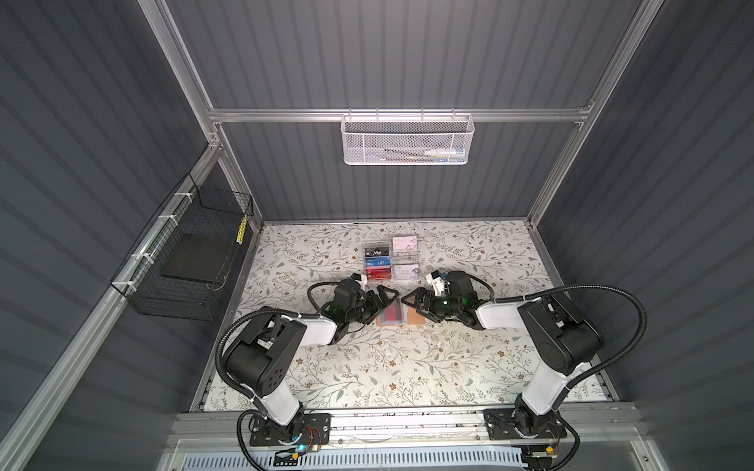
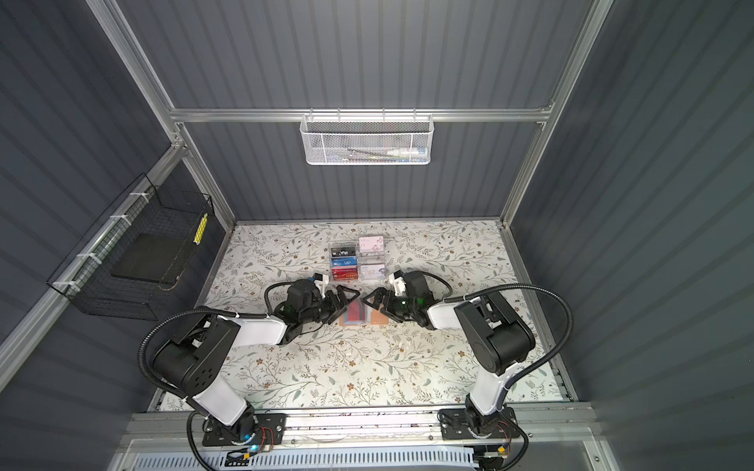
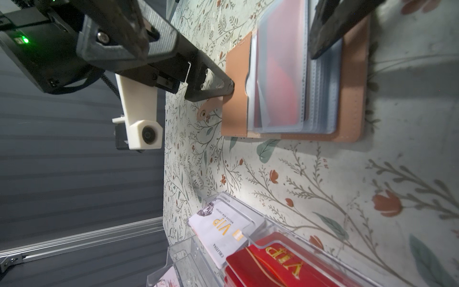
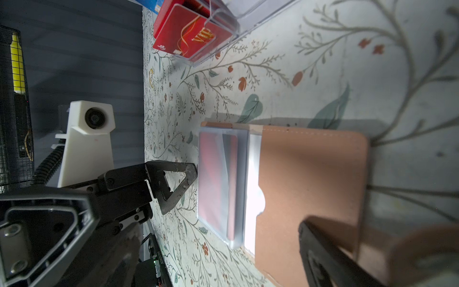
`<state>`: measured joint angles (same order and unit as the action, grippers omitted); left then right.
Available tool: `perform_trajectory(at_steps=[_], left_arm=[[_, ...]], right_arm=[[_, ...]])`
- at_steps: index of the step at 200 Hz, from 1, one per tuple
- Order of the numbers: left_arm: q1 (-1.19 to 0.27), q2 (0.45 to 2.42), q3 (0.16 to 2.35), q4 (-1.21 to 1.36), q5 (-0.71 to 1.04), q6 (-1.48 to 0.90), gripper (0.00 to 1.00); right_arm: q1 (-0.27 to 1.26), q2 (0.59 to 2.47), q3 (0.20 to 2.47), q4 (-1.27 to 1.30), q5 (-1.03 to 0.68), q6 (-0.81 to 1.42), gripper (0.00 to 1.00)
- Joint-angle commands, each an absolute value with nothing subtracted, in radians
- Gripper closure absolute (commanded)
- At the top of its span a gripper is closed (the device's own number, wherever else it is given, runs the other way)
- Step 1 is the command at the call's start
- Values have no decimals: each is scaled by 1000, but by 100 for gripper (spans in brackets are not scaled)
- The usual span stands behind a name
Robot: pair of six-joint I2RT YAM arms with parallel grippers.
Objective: Take the credit cards out of the card holder
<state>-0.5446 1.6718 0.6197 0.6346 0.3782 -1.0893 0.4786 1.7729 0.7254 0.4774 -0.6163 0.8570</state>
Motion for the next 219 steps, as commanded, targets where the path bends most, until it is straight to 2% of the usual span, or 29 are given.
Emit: perform_trajectory(at_steps=[1, 157, 219], left_arm=[[-549, 1696, 604, 666, 380, -1106, 0], [-558, 1718, 608, 730, 391, -1140, 0], [-566, 1719, 603, 753, 384, -1160, 0]], right_arm=[[477, 1805, 714, 462, -612, 865, 1], [475, 1825, 717, 474, -623, 877, 1], [459, 1864, 701, 561, -668, 946, 1]])
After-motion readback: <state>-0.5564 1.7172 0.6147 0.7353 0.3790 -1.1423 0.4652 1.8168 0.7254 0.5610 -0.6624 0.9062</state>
